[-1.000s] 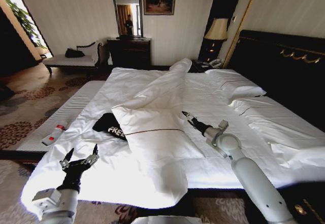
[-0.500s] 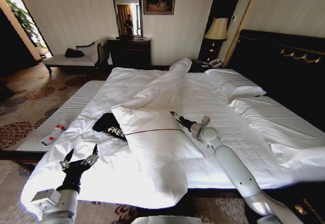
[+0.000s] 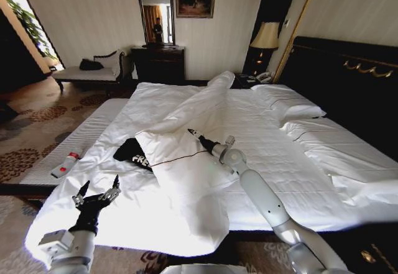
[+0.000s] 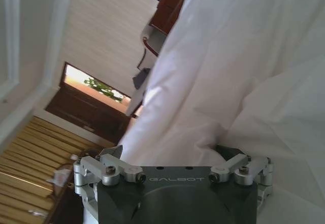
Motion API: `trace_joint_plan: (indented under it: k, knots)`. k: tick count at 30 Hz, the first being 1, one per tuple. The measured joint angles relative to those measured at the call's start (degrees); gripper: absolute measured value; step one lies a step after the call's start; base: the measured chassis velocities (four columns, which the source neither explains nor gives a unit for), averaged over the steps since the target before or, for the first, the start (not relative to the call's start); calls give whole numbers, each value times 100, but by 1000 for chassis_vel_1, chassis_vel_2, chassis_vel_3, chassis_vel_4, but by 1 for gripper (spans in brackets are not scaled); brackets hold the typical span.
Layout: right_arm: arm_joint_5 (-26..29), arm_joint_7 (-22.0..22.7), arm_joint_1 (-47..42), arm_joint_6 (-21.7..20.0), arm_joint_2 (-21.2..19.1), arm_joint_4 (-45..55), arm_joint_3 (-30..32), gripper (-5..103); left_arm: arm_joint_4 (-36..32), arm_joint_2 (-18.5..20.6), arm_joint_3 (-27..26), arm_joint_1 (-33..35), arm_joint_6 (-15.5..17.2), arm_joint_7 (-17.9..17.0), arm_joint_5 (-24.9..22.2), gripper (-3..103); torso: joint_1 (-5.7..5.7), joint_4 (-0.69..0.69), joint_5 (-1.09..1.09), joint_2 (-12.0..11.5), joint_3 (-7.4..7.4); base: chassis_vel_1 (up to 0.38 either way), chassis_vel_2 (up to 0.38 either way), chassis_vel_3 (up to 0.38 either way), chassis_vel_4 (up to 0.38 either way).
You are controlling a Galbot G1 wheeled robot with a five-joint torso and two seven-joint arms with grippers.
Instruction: Fold the clothes on the bed.
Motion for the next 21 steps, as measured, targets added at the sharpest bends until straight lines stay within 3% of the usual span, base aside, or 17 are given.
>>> trace_joint_plan:
  k: [3, 11, 13, 17, 19, 21]
  knots:
    - [-144, 0, -8, -1, -18, -90, -19, 103, 0, 6, 12, -17, 0, -1, 1, 100, 0, -1, 1, 0, 0, 0, 0, 0, 0]
    - [-195, -96, -100, 79, -96, 43, 91, 68, 0, 2, 86, -77, 0, -5, 41, 100, 0, -1, 1, 0, 0, 0, 0, 0, 0]
    - [-203, -177, -111, 129, -107, 95, 92, 68, 0, 2, 88, -81, 0, -5, 44, 100, 0, -1, 1, 0, 0, 0, 0, 0, 0]
    - [-273, -296, -113, 226, -63, 151, 57, 45, 0, 16, 67, -82, 0, -6, 45, 100, 0, -1, 1, 0, 0, 0, 0, 0, 0]
    - [-300, -301, -113, 243, -41, 147, 47, 45, 0, 17, 64, -78, 0, -7, 44, 100, 0, -1, 1, 0, 0, 0, 0, 0, 0]
    - [-368, -310, -119, 273, 3, 145, 15, 35, 0, 22, 58, -67, 0, -10, 43, 100, 0, 1, 1, 0, 0, 0, 0, 0, 0]
